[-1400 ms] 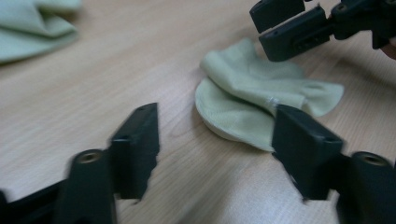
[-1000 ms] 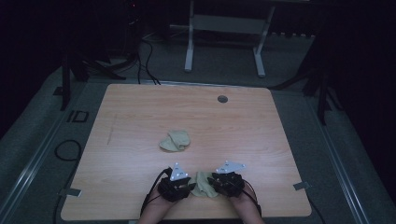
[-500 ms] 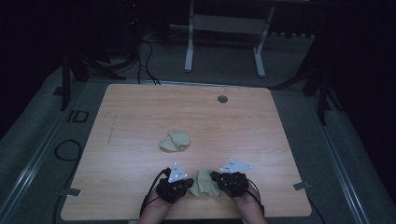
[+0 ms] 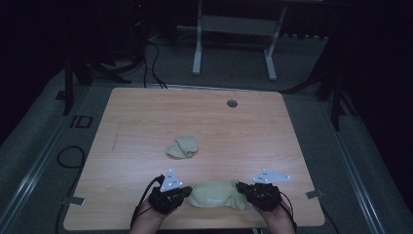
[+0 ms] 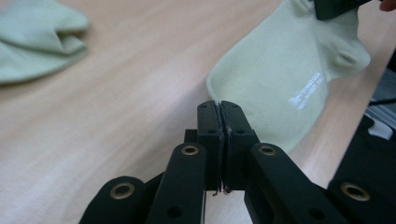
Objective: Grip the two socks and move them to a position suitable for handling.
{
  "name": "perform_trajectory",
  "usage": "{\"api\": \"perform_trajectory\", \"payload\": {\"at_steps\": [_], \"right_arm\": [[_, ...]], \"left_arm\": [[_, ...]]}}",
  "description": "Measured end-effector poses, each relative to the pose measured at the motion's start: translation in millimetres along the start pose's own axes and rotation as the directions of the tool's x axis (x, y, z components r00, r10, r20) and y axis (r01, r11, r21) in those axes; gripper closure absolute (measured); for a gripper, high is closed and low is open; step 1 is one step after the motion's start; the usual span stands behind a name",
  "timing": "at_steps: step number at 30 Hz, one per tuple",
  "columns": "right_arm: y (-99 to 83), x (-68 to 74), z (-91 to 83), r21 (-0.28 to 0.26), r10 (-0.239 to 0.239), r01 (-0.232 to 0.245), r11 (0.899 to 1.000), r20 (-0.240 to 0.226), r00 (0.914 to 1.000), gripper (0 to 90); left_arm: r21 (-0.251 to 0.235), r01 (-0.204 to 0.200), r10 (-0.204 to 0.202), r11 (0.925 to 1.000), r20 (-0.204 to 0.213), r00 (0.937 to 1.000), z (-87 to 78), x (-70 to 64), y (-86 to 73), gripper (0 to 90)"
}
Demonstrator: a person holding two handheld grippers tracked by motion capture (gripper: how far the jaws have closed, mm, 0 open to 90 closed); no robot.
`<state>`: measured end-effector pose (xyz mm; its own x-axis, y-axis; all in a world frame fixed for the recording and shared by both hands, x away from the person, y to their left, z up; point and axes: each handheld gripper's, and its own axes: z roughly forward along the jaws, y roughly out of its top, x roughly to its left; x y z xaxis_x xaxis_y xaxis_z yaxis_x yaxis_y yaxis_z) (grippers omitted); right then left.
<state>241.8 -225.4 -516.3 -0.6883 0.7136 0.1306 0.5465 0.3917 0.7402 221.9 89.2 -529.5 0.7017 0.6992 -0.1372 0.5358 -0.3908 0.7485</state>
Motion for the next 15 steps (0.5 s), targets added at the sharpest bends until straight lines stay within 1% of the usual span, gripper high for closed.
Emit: {"api": "perform_trajectory", "payload": {"at_steps": [2, 3, 4, 5, 7, 8, 10, 11, 12, 13, 15], "right_arm": [[-6.0, -3.0, 4.8, 0.023, 0.015, -0.015, 1.000, -0.013, 0.9998, 85.3], [-9.1, -4.0, 7.5, 0.032, 0.020, -0.020, 0.999, -0.012, 0.9997, 84.8], [-9.1, -4.0, 7.5, 0.032, 0.020, -0.020, 0.999, -0.012, 0.9997, 84.8], [-11.7, -5.2, 10.0, 0.036, 0.026, -0.026, 0.999, -0.009, 0.9996, 84.3], [-16.2, -9.9, 16.1, 0.054, 0.035, -0.035, 0.998, 0.009, 0.9994, 82.1], [-17.9, -15.1, 19.9, 0.067, 0.042, -0.043, 0.997, 0.030, 0.9987, 79.3], [-17.9, -15.1, 19.9, 0.067, 0.042, -0.043, 0.997, 0.030, 0.9987, 79.3], [-18.2, -17.2, 20.8, 0.074, 0.042, -0.044, 0.996, 0.037, 0.9984, 77.2], [-18.5, -22.8, 20.6, 0.077, 0.045, -0.050, 0.996, 0.060, 0.9972, 72.2], [-18.4, -24.9, 19.7, 0.074, 0.054, -0.058, 0.996, 0.058, 0.9969, 71.1], [-17.8, -27.8, 17.1, 0.068, 0.051, -0.056, 0.996, 0.071, 0.9962, 69.9]], "left_arm": [[0.024, -0.007, 0.007, 0.9997, 0.001, 1.0000, 7.3, 0.8, -3.1, 87.5], [0.034, -0.004, 0.004, 0.9994, 0.004, 1.0000, 11.5, 1.3, -4.6, 87.5], [0.034, -0.004, 0.004, 0.9994, 0.004, 1.0000, 11.5, 1.3, -4.6, 87.5], [0.050, -0.003, 0.003, 0.9988, 0.008, 1.0000, 18.5, 2.4, -6.8, 87.5], [0.066, 0.005, -0.006, 0.9978, 0.021, 0.9998, 24.6, 3.9, -8.3, 87.3], [0.073, 0.010, -0.011, 0.9973, 0.016, 0.9998, 28.6, 4.6, -9.7, 86.9], [0.077, 0.014, -0.015, 0.9969, 0.015, 0.9998, 30.6, 5.1, -10.5, 86.1], [0.078, 0.022, -0.024, 0.9967, 0.025, 0.9994, 33.3, 7.4, -12.7, 86.1], [0.072, 0.031, -0.033, 0.9969, 0.033, 0.9989, 32.8, 8.2, -13.1, 77.0], [0.064, 0.035, -0.037, 0.9974, 0.043, 0.9984, 31.7, 9.4, -13.4, 70.8], [0.056, 0.040, -0.042, 0.9976, 0.039, 0.9984, 28.2, 11.3, -13.3, 66.6]]}}
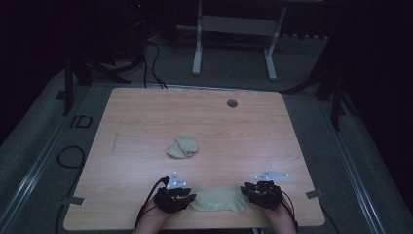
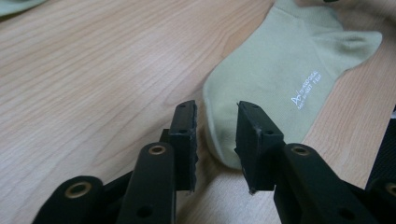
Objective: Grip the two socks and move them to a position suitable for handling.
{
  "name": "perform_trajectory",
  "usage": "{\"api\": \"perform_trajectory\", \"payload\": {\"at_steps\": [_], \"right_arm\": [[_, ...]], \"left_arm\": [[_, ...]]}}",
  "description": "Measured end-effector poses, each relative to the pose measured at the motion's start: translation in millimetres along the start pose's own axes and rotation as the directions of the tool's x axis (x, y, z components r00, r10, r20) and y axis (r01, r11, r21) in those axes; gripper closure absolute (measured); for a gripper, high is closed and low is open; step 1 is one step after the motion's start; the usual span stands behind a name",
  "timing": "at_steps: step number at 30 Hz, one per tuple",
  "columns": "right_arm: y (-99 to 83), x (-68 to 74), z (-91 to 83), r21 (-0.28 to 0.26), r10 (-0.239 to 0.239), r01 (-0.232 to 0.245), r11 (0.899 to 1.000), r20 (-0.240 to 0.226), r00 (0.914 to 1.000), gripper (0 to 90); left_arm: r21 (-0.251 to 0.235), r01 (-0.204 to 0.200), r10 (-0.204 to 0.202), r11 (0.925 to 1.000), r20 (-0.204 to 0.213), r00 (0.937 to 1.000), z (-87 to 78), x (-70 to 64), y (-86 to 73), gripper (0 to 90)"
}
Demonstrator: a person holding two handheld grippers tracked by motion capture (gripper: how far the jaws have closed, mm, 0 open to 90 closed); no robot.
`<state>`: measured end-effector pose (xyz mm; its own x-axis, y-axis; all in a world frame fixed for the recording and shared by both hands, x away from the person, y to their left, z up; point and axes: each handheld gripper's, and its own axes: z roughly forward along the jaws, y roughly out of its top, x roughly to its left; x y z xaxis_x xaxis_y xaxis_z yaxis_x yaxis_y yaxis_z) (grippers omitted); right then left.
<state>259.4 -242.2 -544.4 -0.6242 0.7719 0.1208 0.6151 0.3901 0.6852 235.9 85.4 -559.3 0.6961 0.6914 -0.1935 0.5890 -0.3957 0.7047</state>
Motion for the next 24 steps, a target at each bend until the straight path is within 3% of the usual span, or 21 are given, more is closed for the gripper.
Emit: {"api": "perform_trajectory", "payload": {"at_steps": [3, 5, 11, 14, 19, 20, 24], "right_arm": [[1.2, -2.4, -2.6, -0.006, 0.001, -0.001, 1.000, 0.009, 1.0000, 66.1], [2.1, -2.6, -3.4, -0.010, -0.001, 0.001, 1.000, 0.012, 0.9999, 60.5], [7.8, 1.6, -0.9, -0.012, -0.025, 0.025, 1.000, 0.002, 0.9997, 51.0], [14.1, 4.6, 1.6, -0.014, -0.038, 0.038, 0.999, -0.005, 0.9993, 47.5], [26.9, 8.9, 7.2, -0.034, -0.039, 0.037, 0.999, -0.041, 0.9984, 44.1], [29.5, 10.0, 8.6, -0.039, -0.042, 0.040, 0.998, -0.045, 0.9981, 42.2], [40.0, 14.5, 16.1, -0.046, -0.056, 0.053, 0.998, -0.051, 0.9972, 39.9]], "left_arm": [[-0.017, -0.010, 0.009, 0.9998, -0.023, 0.9997, -6.7, 2.3, -1.1, 58.8], [-0.042, -0.024, 0.022, 0.9988, -0.047, 0.9987, -12.1, 2.8, -3.5, 47.6], [-0.089, -0.036, 0.030, 0.9954, -0.064, 0.9975, -28.6, 9.0, -14.2, 38.7], [-0.107, -0.020, 0.011, 0.9940, -0.082, 0.9966, -33.7, 15.9, -22.4, 34.3], [-0.149, -0.052, 0.032, 0.9875, -0.135, 0.9903, -46.9, 21.8, -33.9, 33.8], [-0.160, -0.053, 0.032, 0.9857, -0.130, 0.9910, -50.2, 23.0, -35.9, 33.8], [-0.154, -0.011, -0.012, 0.9880, -0.145, 0.9894, -60.2, 32.6, -44.9, 33.8]]}}
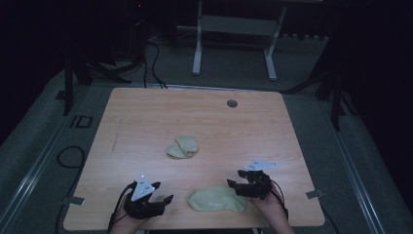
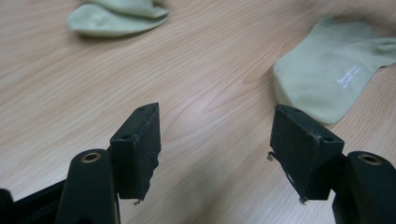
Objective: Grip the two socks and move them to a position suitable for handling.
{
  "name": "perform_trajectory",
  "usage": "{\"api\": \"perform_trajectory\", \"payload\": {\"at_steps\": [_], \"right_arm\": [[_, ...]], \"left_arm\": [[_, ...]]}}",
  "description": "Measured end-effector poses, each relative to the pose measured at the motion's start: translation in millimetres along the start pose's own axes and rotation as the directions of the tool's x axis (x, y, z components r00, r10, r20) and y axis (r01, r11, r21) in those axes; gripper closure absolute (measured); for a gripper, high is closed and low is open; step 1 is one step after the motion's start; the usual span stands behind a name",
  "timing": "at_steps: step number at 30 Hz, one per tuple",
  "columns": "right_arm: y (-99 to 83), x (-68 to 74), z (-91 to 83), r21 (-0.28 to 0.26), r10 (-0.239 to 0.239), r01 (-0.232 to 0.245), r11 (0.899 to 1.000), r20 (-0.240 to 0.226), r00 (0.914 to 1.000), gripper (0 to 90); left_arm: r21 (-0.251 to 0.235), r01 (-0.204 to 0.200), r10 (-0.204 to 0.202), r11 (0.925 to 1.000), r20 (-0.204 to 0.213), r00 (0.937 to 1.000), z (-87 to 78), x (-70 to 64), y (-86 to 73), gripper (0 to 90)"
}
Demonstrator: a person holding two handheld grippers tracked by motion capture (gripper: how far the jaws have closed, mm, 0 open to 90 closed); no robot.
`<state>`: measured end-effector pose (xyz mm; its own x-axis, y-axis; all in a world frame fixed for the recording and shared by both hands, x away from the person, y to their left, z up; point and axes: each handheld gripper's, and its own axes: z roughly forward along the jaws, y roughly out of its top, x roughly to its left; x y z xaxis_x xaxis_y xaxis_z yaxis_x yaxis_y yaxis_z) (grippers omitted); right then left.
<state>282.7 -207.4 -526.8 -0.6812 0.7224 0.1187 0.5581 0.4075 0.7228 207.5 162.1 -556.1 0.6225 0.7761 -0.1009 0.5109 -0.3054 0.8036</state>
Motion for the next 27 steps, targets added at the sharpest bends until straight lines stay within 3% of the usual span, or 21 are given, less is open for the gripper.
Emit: {"api": "perform_trajectory", "payload": {"at_steps": [9, 18, 27], "right_arm": [[31.7, 10.0, 21.6, 0.022, -0.065, 0.066, 0.998, -0.050, 0.9966, 35.1], [69.8, 24.5, 52.2, 0.044, -0.124, 0.126, 0.991, -0.046, 0.9911, 32.7], [97.9, 35.3, 86.0, 0.064, -0.158, 0.162, 0.985, -0.061, 0.9855, 31.6]], "left_arm": [[0.016, 0.033, -0.032, 0.9993, -0.037, 0.9988, -16.2, 17.1, -16.4, 33.9], [0.009, 0.077, -0.077, 0.9970, -0.010, 0.9970, -16.6, 21.2, -21.3, 33.7], [0.019, 0.052, -0.051, 0.9985, -0.020, 0.9985, -13.9, 17.2, -22.6, 24.6]]}}
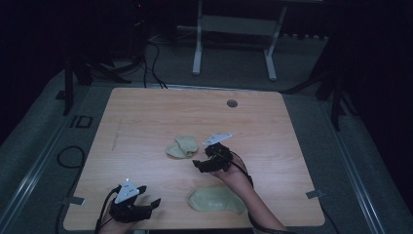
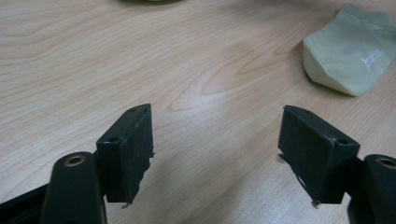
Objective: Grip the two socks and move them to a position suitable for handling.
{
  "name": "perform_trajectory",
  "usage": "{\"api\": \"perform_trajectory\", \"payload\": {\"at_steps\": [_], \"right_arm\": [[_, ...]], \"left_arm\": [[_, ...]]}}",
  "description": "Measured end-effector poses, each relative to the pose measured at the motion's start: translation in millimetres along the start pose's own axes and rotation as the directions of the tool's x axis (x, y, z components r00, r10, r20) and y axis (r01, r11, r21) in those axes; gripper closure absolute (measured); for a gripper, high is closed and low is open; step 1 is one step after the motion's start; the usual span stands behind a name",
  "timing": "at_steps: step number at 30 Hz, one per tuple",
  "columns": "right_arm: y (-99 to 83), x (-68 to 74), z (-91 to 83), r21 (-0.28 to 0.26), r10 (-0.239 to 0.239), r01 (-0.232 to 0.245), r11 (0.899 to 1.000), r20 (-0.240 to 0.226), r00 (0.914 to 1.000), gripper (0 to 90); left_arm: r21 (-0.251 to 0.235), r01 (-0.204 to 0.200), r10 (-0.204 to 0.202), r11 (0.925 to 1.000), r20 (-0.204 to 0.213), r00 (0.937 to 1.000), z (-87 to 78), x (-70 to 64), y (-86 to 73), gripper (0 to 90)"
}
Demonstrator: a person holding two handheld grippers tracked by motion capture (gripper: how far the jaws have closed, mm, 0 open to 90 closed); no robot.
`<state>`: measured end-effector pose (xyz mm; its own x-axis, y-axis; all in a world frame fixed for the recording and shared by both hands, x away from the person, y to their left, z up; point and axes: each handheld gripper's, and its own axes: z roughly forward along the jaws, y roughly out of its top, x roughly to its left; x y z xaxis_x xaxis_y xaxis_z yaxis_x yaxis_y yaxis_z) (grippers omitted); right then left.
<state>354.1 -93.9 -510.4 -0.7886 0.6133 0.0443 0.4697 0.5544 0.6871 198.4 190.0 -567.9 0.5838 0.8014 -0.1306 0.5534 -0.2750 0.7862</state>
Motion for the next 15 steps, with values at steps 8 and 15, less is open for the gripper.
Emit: {"api": "perform_trajectory", "payload": {"at_steps": [8, 15], "right_arm": [[18.3, -3.8, 21.1, 0.024, 0.000, -0.001, 1.000, 0.018, 0.9998, 30.5], [34.2, -9.0, 38.4, 0.043, 0.024, -0.025, 0.999, 0.023, 0.9995, 30.1]], "left_arm": [[0.014, -0.010, 0.010, 0.9998, -0.003, 0.9999, 1.2, -1.6, -1.6, 19.5], [0.002, -0.006, 0.006, 1.0000, -0.002, 1.0000, 0.3, -3.6, -0.8, 13.9]]}}
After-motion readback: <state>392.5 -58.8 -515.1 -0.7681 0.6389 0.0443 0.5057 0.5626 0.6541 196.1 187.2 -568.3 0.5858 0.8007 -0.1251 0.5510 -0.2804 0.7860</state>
